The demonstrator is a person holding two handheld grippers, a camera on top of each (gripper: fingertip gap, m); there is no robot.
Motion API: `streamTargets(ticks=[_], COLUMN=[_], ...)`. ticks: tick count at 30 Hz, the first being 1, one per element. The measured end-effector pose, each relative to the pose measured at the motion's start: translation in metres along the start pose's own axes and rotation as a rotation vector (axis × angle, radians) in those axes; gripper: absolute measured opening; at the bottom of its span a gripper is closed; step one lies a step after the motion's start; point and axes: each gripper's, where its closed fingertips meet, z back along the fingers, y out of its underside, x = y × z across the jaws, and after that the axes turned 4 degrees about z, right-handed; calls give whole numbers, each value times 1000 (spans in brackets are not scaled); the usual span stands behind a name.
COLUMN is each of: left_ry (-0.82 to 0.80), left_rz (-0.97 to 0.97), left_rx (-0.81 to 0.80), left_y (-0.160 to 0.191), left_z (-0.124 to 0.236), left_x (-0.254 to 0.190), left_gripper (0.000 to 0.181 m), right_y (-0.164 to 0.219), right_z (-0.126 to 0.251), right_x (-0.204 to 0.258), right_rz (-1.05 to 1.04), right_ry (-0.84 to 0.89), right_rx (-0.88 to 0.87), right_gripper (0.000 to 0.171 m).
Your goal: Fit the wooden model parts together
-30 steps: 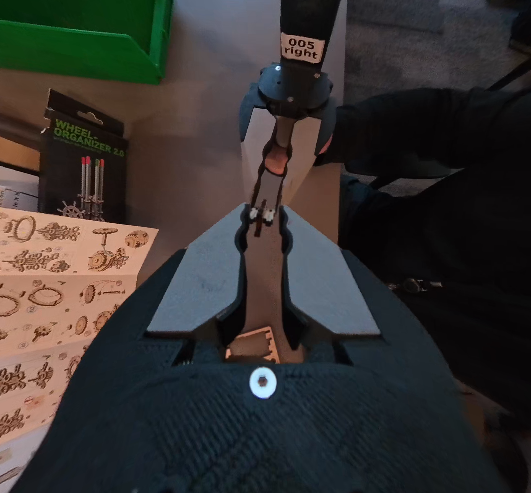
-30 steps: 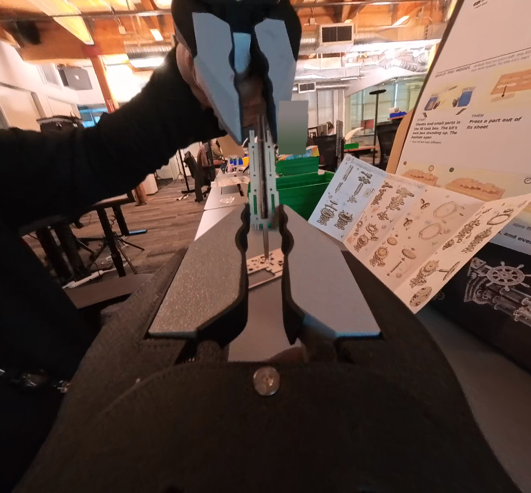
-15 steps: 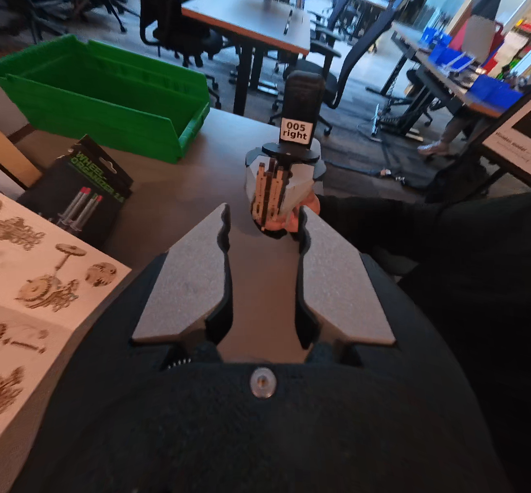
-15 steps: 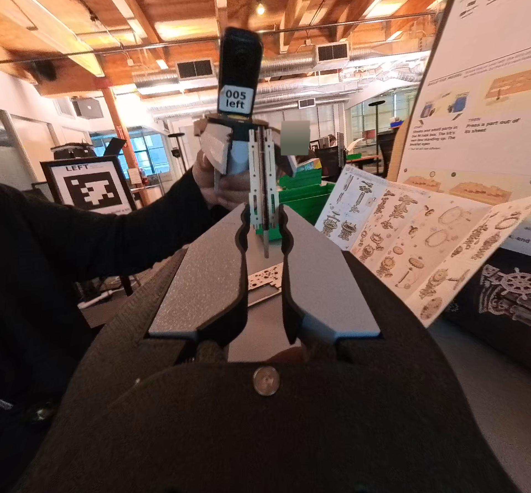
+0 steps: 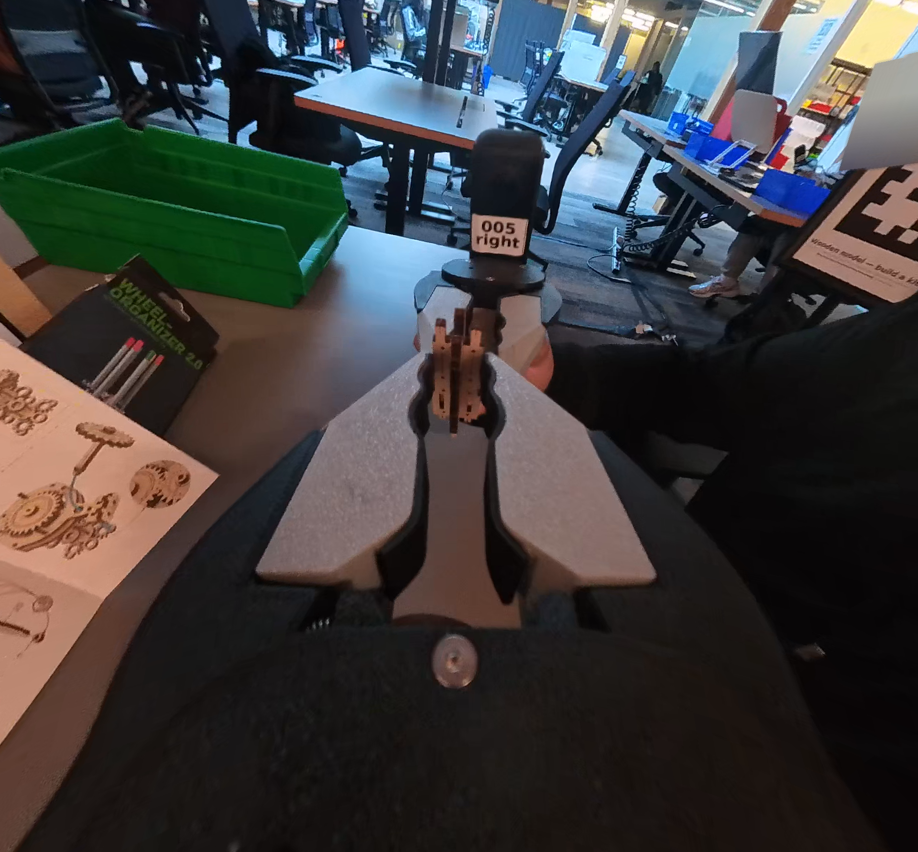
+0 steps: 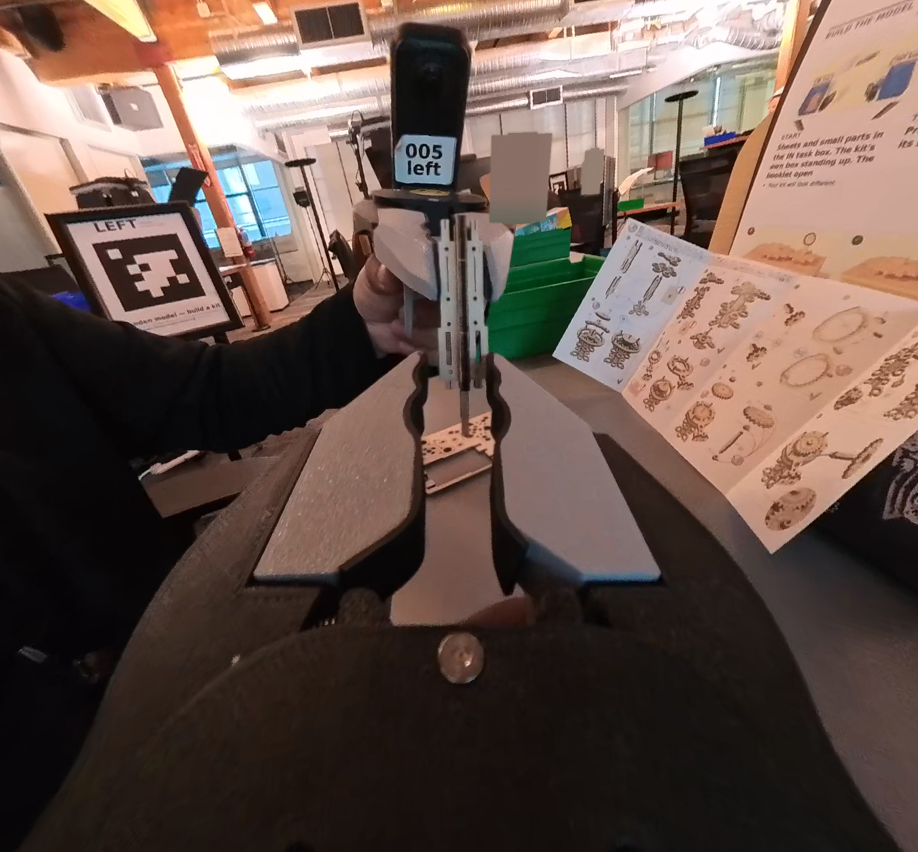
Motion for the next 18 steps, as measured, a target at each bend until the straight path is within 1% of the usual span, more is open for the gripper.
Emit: streamTargets(ticks=[4,6,8,12,15,18], left_ry=[-12,-15,-30,-17,-12,-15], left_rz=[-9,-24,-51,-48,-42,-41], left_rx=[23,55,82,85,67,69], left_y=[5,11,18,24,24,29], left_z=[3,2,0,-4,-2,-2], left_x=[2,2,3,1,1,3], left_gripper=[16,15,15,16,15,15], right_y=[4,2,3,13,13,19], right_z=[1,2,1,-7,-7,-9], right_x=[-4,-7,-4,-3,0,0], right_rz=[-12,-11,-3,21,27,49], right_ry=[1,9,-6,3,-14,-11], right_rx=[23,15,24,74,74,105], right_gripper=[23,17,7,9,0,0])
